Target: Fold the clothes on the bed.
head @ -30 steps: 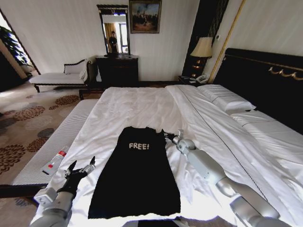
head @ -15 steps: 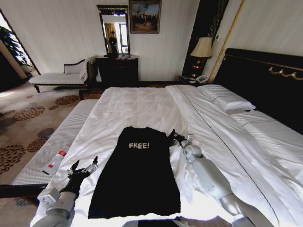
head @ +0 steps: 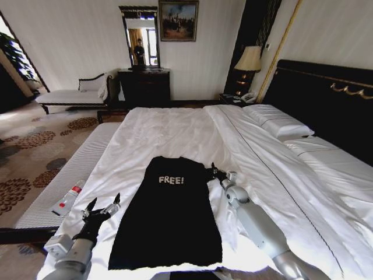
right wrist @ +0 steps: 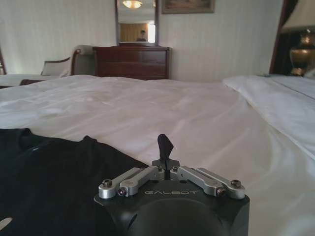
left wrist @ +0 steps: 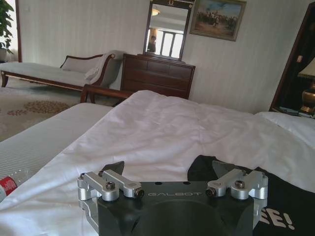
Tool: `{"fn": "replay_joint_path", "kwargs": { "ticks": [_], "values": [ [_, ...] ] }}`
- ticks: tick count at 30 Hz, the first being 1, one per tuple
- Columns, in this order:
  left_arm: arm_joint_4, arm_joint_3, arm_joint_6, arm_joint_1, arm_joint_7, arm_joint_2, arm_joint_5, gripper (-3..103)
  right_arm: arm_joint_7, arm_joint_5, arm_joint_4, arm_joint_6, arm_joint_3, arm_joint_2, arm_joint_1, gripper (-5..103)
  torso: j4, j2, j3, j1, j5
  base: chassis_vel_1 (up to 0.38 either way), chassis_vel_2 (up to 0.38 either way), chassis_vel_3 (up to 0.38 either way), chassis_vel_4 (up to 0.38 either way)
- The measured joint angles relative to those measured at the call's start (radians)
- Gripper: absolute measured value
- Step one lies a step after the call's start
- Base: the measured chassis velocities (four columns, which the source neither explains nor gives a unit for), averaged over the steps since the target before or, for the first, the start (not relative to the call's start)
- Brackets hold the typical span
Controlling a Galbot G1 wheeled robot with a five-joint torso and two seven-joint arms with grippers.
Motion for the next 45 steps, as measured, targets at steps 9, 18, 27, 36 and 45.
{"fn": "replay_joint_path", "kwargs": {
  "ticks": [9, 18, 27, 36, 45],
  "values": [
    [-0.012, -0.018, -0.002, 0.019, 0.001, -0.006, 0.001, 100, -0.039, -0.234, 0.002, 0.137, -0.108, 0.021, 0.004, 0, 0.0, 0.0, 0.0, 0.0, 0.0, 0.0, 0.0, 0.0, 0.0],
    [-0.012, -0.024, -0.003, 0.02, 0.002, -0.014, 0.0, 100, -0.043, -0.278, -0.053, 0.161, -0.172, 0.065, 0.029, 0, -0.0001, 0.0, 0.0, 0.0, 0.0002, 0.0, 0.0, 0.0, 0.0],
    [-0.01, -0.043, -0.005, 0.025, 0.007, -0.019, -0.011, 100, -0.04, -0.289, -0.133, 0.174, -0.209, 0.111, 0.078, 2, 0.0001, 0.0, 0.0, 0.0, 0.0001, 0.0, 0.0, 0.0, 0.0],
    [-0.002, -0.029, -0.005, 0.012, 0.006, -0.019, -0.008, 100, -0.041, -0.227, -0.013, 0.174, -0.205, 0.055, 0.005, 34, -0.0001, 0.0, 0.0, 0.0, 0.0001, 0.0, 0.0, 0.0, 0.0],
    [0.004, 0.002, -0.006, 0.003, 0.004, -0.023, 0.014, 100, -0.009, -0.236, 0.041, 0.167, -0.044, 0.003, -0.064, 73, 0.0002, 0.0, 0.0, 0.0, 0.0002, 0.0, 0.0, 0.0, 0.0]
  ]
}}
